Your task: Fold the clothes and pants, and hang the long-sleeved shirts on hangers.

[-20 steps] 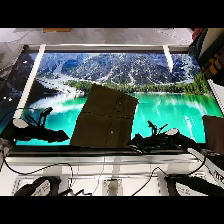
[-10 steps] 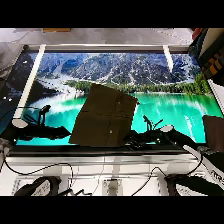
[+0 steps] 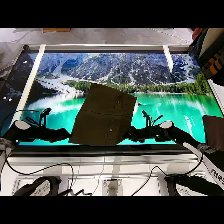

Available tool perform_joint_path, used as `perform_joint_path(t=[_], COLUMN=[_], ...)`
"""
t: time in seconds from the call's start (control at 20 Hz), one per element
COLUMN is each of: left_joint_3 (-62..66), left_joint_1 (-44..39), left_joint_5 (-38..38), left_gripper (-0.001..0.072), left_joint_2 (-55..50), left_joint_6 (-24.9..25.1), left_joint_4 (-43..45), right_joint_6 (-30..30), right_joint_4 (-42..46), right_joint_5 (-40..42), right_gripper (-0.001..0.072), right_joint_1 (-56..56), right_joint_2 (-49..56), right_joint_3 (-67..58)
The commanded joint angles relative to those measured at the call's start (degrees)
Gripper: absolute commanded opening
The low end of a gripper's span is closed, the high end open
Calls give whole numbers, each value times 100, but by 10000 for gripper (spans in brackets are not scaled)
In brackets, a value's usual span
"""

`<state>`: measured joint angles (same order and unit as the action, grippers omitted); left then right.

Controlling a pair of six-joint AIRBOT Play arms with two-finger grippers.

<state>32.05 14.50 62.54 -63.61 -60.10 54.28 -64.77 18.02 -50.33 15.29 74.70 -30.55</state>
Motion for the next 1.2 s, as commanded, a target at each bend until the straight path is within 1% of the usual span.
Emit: perform_joint_path(t=[0.0,0.1,0.15,0.2,0.25,0.3,0.4,0.5,0.55,0.6,0.7,0.8,0.9,1.0,1.15], left_joint_3=[-33,-33,-33,-33,-33,-33,-33,-28,-24,-15,107,422,909,1460,2310], left_joint_1=[7,0,0,0,0,0,0,0,0,4,7,7,13,61,131], left_joint_5=[-22,0,4,9,28,31,28,26,39,96,422,828,1047,1067,988], left_gripper=[568,568,558,525,470,457,454,182,81,10,9,9,8,9,9], left_joint_2=[-356,-664,-839,-997,-1145,-1279,-1451,-1504,-1491,-1460,-1320,-953,-247,632,2050], left_joint_6=[-389,-358,-249,-105,94,302,638,835,876,898,1121,1169,1145,970,979], left_joint_4=[122,-98,-214,-313,-468,-662,-1008,-1152,-1152,-1154,-1150,-1150,-1145,-1156,-1327], right_joint_6=[-2,-4,-2,-2,-2,-2,-2,0,9,129,678,763,686,413,59], right_joint_4=[2,2,2,4,2,2,2,4,2,26,85,315,673,942,796], right_joint_5=[-7,-4,-4,-4,-4,-4,-4,-4,-9,-90,-546,-931,-1060,-1056,-1058], right_gripper=[40,40,40,41,40,41,41,40,41,40,40,39,39,39,40], right_joint_1=[7,7,7,7,7,7,7,7,7,7,7,7,7,7,9], right_joint_2=[-4,-4,-4,-4,-4,-4,-4,-7,-7,-7,-17,-177,-511,-955,-1668], right_joint_3=[-17,-17,-17,-17,-17,-17,-17,-17,-20,-66,-352,-813,-1375,-1932,-2743])
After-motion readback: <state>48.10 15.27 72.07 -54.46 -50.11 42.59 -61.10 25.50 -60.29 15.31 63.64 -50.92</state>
